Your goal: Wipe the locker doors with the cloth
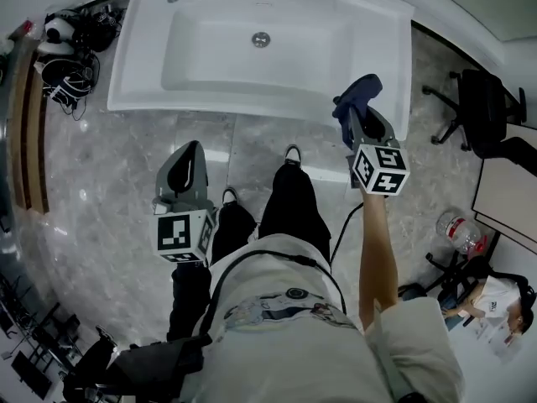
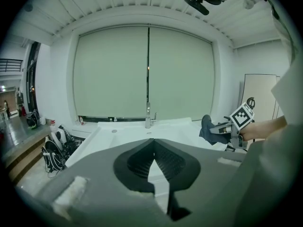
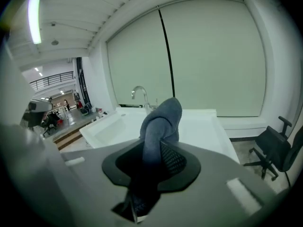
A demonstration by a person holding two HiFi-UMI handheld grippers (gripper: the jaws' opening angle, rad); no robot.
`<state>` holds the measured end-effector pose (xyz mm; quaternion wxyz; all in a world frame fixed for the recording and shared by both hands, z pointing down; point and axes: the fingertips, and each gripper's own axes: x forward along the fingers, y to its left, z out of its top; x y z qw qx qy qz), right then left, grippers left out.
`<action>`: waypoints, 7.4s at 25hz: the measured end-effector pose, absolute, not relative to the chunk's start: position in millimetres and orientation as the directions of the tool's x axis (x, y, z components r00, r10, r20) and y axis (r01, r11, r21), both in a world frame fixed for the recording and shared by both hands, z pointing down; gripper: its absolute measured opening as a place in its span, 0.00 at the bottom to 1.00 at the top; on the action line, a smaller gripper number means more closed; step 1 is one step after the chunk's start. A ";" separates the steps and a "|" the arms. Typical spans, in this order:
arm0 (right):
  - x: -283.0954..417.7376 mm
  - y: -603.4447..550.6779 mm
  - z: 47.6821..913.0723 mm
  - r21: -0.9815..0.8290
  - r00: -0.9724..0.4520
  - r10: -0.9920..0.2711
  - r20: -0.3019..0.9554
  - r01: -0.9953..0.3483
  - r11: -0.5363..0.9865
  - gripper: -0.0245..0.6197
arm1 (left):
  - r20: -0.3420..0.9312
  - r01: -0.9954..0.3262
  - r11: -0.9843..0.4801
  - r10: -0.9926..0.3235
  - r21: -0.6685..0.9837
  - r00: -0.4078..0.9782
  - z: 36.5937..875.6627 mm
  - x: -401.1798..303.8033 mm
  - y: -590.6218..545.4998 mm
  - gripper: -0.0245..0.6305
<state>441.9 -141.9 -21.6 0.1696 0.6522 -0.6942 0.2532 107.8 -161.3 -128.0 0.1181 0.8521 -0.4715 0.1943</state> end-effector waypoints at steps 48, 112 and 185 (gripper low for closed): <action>-150.7 -164.7 140.5 0.003 -0.482 -0.831 0.278 -0.865 0.502 0.17 | 0.375 -0.939 -0.341 -0.867 0.032 0.328 84.2 -342.3 -83.3 0.04; -154.8 -347.0 595.9 0.323 -0.328 -0.866 0.378 -0.830 0.455 0.17 | 0.200 -0.966 -0.259 -0.947 -0.016 0.251 446.7 -372.5 -106.1 0.04; -31.7 -323.7 322.5 0.405 -0.122 -0.992 0.020 -0.907 0.120 0.17 | 0.143 -0.913 -0.409 -0.903 0.004 0.405 405.0 -305.4 -86.9 0.04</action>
